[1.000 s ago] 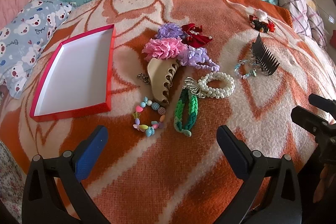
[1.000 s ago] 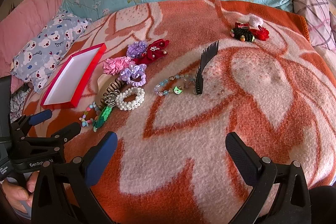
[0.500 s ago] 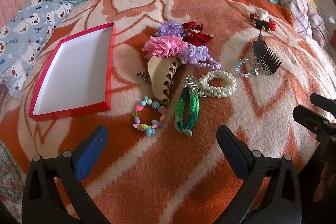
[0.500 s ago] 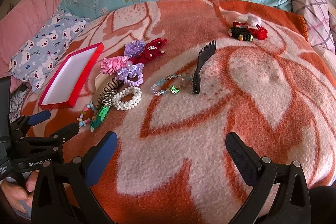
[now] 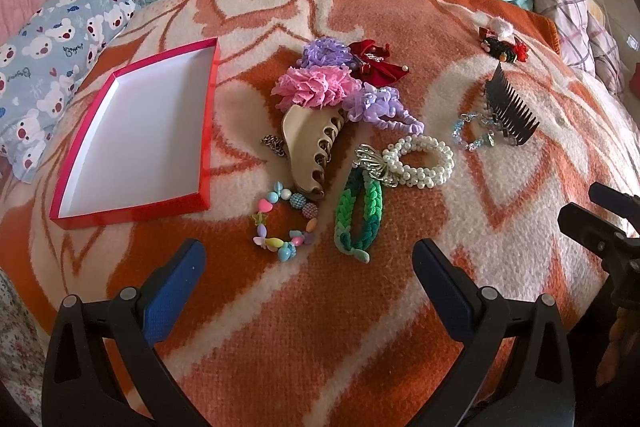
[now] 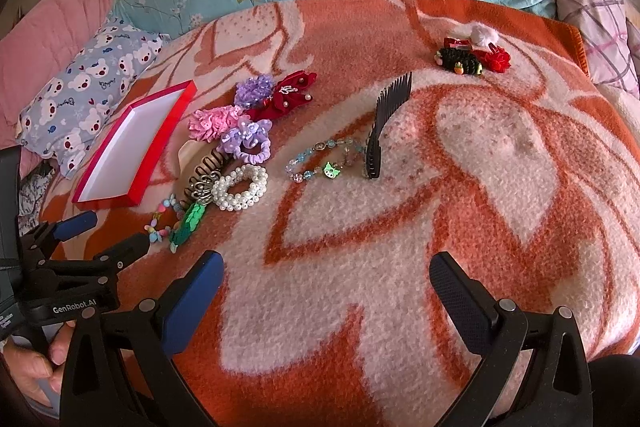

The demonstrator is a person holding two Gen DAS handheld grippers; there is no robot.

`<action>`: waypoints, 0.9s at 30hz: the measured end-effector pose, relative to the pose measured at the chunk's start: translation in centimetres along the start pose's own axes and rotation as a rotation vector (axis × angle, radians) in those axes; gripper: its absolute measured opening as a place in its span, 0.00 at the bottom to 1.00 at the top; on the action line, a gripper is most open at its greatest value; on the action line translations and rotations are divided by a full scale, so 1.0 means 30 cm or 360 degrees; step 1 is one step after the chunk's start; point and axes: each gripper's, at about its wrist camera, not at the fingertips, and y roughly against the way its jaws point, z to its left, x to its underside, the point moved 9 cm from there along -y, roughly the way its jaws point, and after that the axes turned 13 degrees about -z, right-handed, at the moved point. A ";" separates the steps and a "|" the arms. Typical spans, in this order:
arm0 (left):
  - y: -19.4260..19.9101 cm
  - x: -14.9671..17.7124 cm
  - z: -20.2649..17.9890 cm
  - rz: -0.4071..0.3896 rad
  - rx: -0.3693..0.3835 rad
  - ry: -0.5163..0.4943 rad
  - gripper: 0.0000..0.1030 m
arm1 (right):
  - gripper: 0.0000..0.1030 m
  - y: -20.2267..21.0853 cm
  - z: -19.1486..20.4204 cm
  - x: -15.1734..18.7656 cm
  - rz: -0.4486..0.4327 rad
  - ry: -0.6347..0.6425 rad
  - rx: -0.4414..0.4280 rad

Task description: Organize jewelry

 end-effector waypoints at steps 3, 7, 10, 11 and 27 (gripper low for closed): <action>-0.008 -0.003 0.010 0.0010 0.0005 0.0017 1.00 | 1.00 -0.011 -0.003 0.002 0.0008 -0.0016 -0.0007; -0.021 -0.015 0.031 0.0020 0.0009 0.0044 1.00 | 1.00 -0.023 -0.018 -0.005 0.0010 -0.0041 -0.0005; -0.034 -0.031 0.051 0.0022 0.0000 0.0055 1.00 | 1.00 -0.028 -0.033 -0.021 0.0000 -0.0066 -0.0007; -0.039 -0.037 0.056 0.0020 -0.0004 0.0056 1.00 | 1.00 -0.031 -0.040 -0.027 -0.0002 -0.0075 -0.0006; -0.207 -0.252 0.136 0.0016 0.0029 0.0145 1.00 | 0.89 -0.192 -0.117 -0.193 -0.0025 -0.0145 0.0008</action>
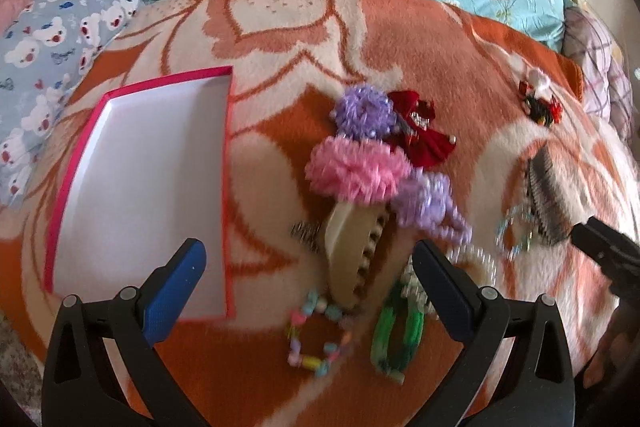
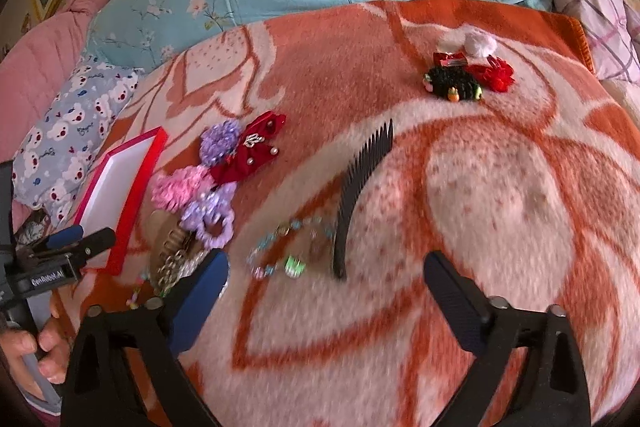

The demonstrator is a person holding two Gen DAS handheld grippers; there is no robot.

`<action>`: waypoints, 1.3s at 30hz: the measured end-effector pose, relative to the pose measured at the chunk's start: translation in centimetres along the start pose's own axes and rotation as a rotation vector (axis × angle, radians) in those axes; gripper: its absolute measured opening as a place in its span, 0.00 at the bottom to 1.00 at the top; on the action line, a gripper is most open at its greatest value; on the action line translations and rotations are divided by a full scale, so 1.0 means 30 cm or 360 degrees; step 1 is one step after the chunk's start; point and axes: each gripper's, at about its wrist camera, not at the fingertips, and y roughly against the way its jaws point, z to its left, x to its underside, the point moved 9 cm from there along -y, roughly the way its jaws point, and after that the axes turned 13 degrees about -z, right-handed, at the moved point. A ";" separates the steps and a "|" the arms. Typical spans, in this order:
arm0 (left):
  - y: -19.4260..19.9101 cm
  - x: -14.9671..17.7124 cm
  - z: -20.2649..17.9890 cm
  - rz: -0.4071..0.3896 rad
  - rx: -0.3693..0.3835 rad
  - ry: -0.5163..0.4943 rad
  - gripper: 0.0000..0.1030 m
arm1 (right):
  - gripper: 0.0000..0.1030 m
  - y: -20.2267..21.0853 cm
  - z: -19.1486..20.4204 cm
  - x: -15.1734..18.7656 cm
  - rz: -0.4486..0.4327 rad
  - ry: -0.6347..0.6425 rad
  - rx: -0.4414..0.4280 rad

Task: Organize jewelry
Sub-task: 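Grasp the pink scrunchie with the left tool while the right tool grasps the black comb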

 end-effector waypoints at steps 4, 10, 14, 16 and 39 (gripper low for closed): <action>-0.078 -0.041 -0.017 0.0033 0.0037 0.0024 1.00 | 0.79 -0.061 -0.015 -0.023 0.0016 -0.0028 0.0002; -0.197 -0.073 -0.036 0.0103 0.0083 0.0047 1.00 | 0.72 -0.139 -0.034 -0.020 0.0087 -0.0054 -0.0002; -0.251 -0.063 -0.043 0.0160 0.0105 0.0054 0.98 | 0.69 -0.165 -0.041 -0.016 0.0110 -0.0060 -0.0003; -0.274 -0.055 -0.052 0.0186 0.0127 0.0054 0.92 | 0.62 -0.174 -0.045 -0.010 0.0122 -0.0064 -0.0005; -0.119 -0.106 0.001 0.0041 0.0286 0.0097 0.18 | 0.09 -0.146 0.083 -0.076 0.0046 -0.0079 -0.0218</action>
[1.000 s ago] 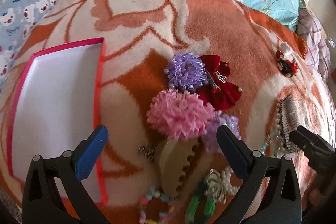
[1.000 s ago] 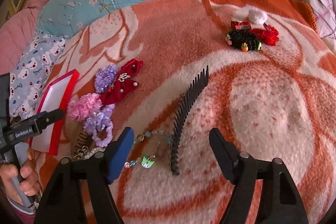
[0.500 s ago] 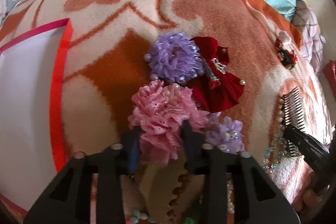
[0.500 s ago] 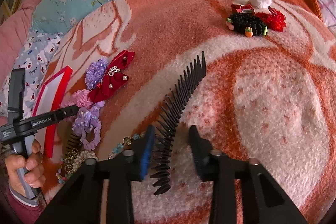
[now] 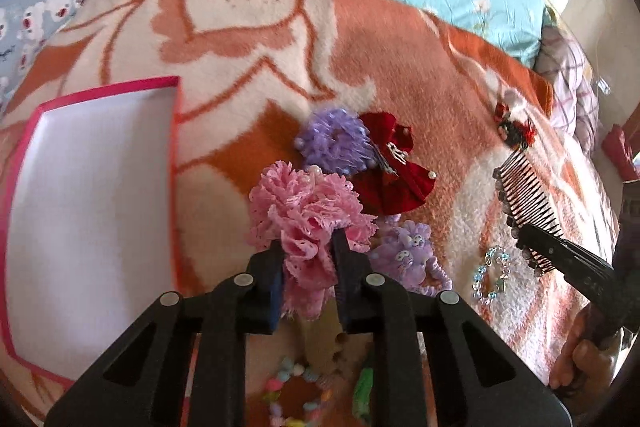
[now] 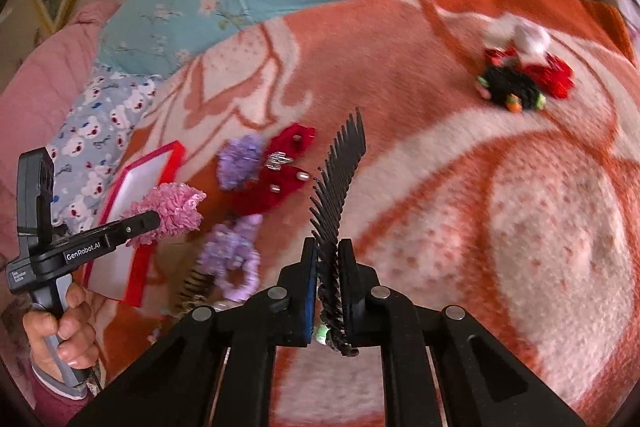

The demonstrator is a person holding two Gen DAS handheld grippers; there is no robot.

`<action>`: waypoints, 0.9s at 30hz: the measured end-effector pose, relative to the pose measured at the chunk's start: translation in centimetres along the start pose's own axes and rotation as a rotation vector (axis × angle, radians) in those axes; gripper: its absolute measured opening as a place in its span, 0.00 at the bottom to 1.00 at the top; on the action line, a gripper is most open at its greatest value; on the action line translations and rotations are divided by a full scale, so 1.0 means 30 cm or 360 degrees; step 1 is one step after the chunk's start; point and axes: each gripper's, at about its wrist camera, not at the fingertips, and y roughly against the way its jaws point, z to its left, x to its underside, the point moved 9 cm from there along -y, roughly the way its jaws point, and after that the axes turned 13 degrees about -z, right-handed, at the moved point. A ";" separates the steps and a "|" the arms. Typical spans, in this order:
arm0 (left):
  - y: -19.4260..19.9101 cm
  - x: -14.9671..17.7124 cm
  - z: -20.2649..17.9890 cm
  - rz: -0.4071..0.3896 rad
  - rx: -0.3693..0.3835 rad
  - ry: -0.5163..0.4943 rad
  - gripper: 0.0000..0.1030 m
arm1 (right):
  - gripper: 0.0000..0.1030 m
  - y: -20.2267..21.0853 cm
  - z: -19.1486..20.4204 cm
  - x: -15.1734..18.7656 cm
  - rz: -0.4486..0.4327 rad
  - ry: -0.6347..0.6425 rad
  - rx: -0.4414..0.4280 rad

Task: Organize jewelry
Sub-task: 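Grasp the pink scrunchie with the left tool while the right tool grasps the black comb, then carry both into the white box and open both tools to release them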

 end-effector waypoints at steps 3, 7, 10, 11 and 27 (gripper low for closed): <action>0.050 -0.016 0.048 -0.0048 -0.0028 0.0026 0.18 | 0.09 -0.018 0.070 -0.015 -0.0001 0.0015 -0.0069; 0.107 -0.032 0.137 -0.0099 -0.0085 0.0067 0.18 | 0.09 -0.049 0.179 -0.025 0.0006 0.0046 -0.0153; 0.137 -0.042 0.212 -0.0123 -0.0134 0.0102 0.18 | 0.09 -0.073 0.269 -0.023 0.0012 0.0069 -0.0229; 0.145 -0.043 0.231 -0.0131 -0.0148 0.0111 0.17 | 0.09 -0.085 0.298 -0.023 0.0017 0.0069 -0.0257; 0.130 -0.067 0.608 -0.0169 -0.0375 0.0346 0.18 | 0.09 -0.367 0.827 0.022 0.0112 0.0087 -0.0627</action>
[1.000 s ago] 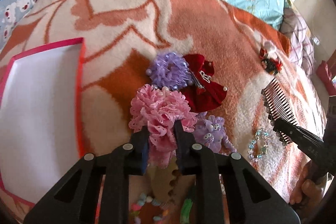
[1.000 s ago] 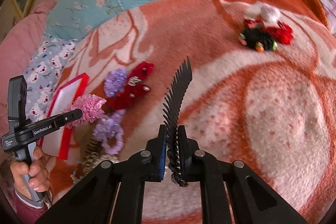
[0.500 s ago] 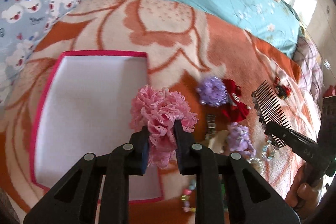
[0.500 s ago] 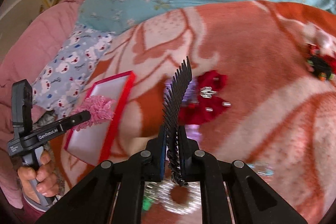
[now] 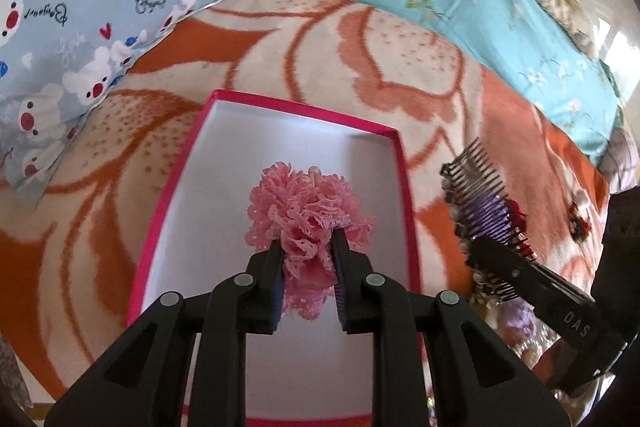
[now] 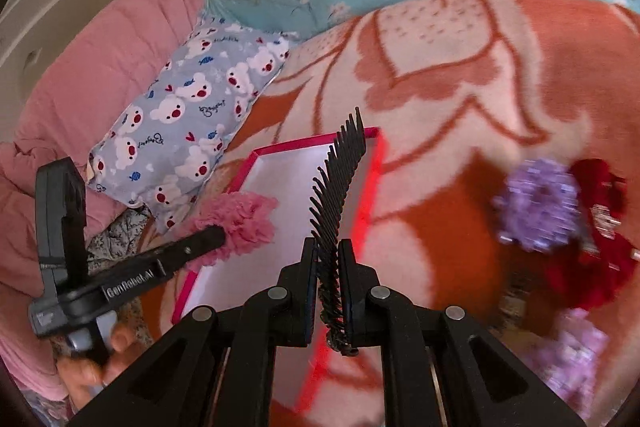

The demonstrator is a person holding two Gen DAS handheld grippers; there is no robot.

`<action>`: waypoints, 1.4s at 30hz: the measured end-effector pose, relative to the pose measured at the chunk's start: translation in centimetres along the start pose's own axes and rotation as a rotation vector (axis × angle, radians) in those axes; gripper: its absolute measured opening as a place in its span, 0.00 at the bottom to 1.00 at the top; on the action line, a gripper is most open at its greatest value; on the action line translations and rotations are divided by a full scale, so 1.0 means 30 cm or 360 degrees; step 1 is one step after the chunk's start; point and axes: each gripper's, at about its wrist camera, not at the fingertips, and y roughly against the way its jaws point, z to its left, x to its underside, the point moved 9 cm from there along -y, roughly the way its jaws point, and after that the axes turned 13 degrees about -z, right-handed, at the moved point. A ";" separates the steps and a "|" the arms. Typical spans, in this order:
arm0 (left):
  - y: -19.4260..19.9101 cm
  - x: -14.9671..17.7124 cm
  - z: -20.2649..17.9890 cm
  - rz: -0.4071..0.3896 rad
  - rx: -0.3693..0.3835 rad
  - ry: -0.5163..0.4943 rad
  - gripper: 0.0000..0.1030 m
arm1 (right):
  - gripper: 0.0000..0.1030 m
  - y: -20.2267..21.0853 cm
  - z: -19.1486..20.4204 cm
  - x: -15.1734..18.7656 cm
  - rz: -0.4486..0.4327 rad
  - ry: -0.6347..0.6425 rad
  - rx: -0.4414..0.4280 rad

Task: Organize jewelry
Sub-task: 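Carry both into the white box and open both tools to release them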

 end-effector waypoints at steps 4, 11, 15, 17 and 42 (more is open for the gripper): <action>-0.074 -0.024 0.049 0.0013 -0.0037 0.0042 0.18 | 0.09 -0.127 0.040 -0.007 0.0024 0.0015 -0.0008; -0.210 -0.049 0.120 0.0051 -0.0082 0.0123 0.17 | 0.09 -0.325 0.011 0.001 0.0086 0.0025 0.0043; -0.262 -0.059 0.131 0.0057 -0.0084 0.0138 0.18 | 0.09 -0.382 -0.016 0.010 0.0113 0.0066 0.0097; -0.277 -0.061 0.132 0.0059 -0.0084 0.0141 0.18 | 0.09 -0.390 -0.013 0.007 0.0109 0.0123 0.0115; -0.314 -0.025 0.122 0.0183 -0.0131 0.0067 0.38 | 0.10 -0.412 -0.004 0.003 0.0146 0.0147 0.0099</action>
